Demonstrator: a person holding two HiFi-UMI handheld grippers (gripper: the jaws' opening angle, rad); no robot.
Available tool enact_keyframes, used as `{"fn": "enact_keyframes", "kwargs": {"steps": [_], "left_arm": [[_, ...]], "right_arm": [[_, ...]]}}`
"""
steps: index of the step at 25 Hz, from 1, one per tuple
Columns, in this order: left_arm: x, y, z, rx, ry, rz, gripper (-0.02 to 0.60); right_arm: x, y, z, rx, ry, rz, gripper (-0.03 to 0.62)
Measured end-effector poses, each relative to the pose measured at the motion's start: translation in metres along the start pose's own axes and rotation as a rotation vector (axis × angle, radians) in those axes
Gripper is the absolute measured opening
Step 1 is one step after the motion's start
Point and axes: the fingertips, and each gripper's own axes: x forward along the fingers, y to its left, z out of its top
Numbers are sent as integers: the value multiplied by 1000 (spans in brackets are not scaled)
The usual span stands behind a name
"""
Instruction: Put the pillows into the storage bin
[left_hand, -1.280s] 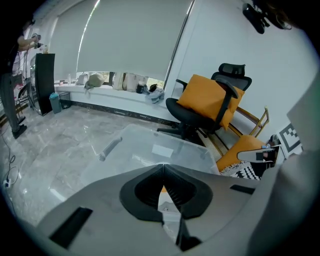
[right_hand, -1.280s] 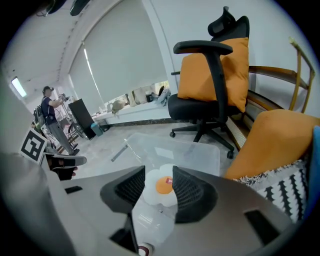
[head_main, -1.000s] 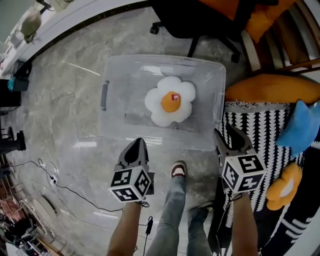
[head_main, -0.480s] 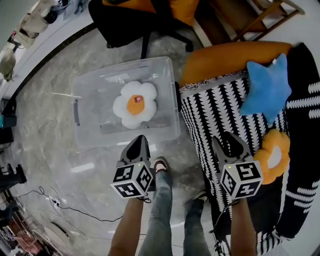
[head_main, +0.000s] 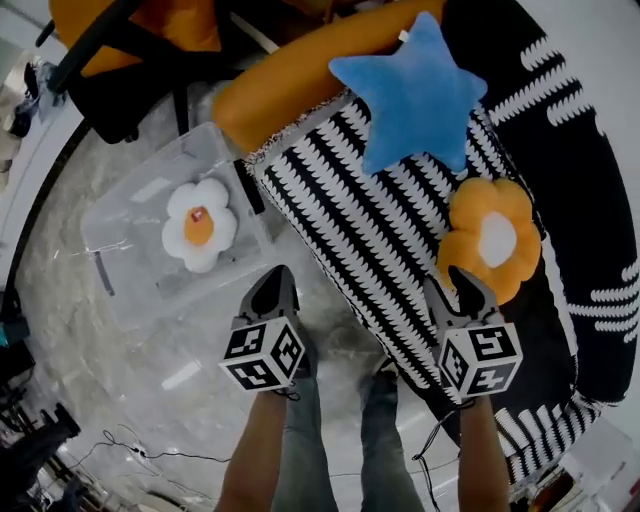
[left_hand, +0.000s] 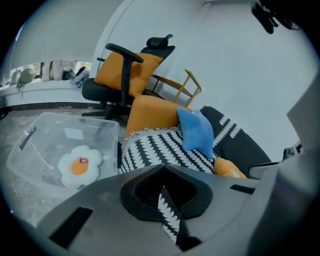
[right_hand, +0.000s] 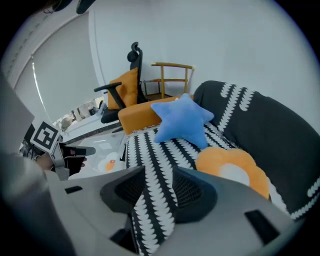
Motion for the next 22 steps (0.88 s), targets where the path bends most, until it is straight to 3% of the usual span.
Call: {"fn": "enact_keyframes", "kwargs": {"steps": [5,10,16,22], "left_arm": [[20,-56,-25,60,47,-65,11],[33,-85,-37,117,81,-79,12],[53,-93,-47,171,113,-68,11],[81,-93,-49,200,112,-91,11]], "right_arm": [[-20,-49,-40,35,18,-57,170],[-22,-77,-58,59,26,-89,170],[-4,-97,-74,46,50,-97,172],[28,-105,-80,-56,108,-106,185]]}}
